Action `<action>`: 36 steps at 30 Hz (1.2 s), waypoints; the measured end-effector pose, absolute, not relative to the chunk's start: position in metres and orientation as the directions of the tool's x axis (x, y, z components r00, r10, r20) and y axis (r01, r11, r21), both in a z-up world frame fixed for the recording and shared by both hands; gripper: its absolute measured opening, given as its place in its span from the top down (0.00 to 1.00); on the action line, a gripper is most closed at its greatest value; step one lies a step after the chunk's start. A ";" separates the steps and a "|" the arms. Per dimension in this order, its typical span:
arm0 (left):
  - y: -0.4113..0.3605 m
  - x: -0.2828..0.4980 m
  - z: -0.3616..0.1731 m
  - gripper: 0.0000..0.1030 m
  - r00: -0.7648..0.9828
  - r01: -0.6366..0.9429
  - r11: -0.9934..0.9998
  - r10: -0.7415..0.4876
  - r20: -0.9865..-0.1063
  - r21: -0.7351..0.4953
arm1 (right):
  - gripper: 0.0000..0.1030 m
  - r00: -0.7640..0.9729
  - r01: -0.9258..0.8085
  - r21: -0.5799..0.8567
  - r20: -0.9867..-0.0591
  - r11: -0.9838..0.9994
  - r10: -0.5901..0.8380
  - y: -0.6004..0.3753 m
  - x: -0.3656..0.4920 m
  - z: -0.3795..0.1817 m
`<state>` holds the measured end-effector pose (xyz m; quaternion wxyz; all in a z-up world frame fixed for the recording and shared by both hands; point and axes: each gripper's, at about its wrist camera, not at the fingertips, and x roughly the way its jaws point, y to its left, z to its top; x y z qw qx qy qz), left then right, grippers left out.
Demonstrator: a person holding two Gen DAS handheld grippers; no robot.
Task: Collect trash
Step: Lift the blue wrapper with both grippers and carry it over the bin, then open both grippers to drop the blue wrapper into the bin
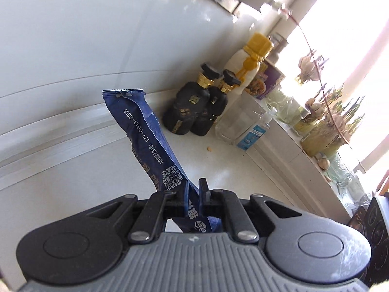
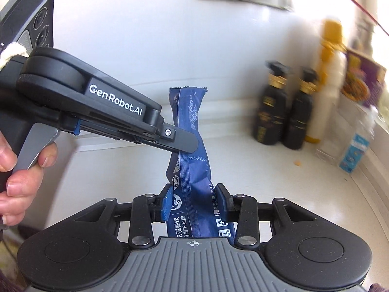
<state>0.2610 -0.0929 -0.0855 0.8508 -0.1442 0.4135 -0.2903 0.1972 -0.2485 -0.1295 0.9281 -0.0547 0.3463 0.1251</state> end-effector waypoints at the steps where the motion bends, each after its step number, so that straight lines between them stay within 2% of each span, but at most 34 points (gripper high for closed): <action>1: -0.081 0.252 -0.082 0.93 0.502 0.362 0.795 -0.606 -0.617 -0.487 | 0.64 0.725 -0.292 -0.020 -0.657 0.956 0.208 -0.238 0.191 -0.127; 15: 0.063 0.160 -0.093 0.93 0.572 0.123 0.852 -0.479 -0.665 -0.508 | 0.64 0.595 -0.552 -0.042 -0.720 0.833 0.358 -0.088 0.129 -0.138; 24: 0.107 0.126 -0.143 0.92 0.506 -0.022 0.840 -0.458 -0.731 -0.542 | 0.64 0.426 -0.685 -0.066 -0.844 0.726 0.326 -0.025 0.112 -0.165; 32: 0.131 0.116 -0.191 0.90 0.450 -0.137 0.830 -0.434 -0.780 -0.541 | 0.63 0.304 -0.755 -0.040 -0.905 0.654 0.296 0.005 0.105 -0.208; 33: 0.135 0.116 -0.198 0.89 0.443 -0.145 0.832 -0.429 -0.787 -0.535 | 0.63 0.294 -0.755 -0.030 -0.908 0.655 0.298 0.008 0.108 -0.213; 34: 0.138 0.118 -0.204 0.81 0.435 -0.152 0.839 -0.418 -0.797 -0.523 | 0.59 0.288 -0.751 -0.021 -0.910 0.659 0.299 0.011 0.111 -0.217; 35: 0.139 0.120 -0.210 0.66 0.423 -0.162 0.847 -0.404 -0.811 -0.506 | 0.55 0.292 -0.741 -0.022 -0.910 0.671 0.293 0.014 0.114 -0.221; 36: 0.141 0.121 -0.215 0.60 0.406 -0.174 0.854 -0.391 -0.826 -0.490 | 0.45 0.305 -0.723 -0.031 -0.911 0.690 0.279 0.015 0.118 -0.223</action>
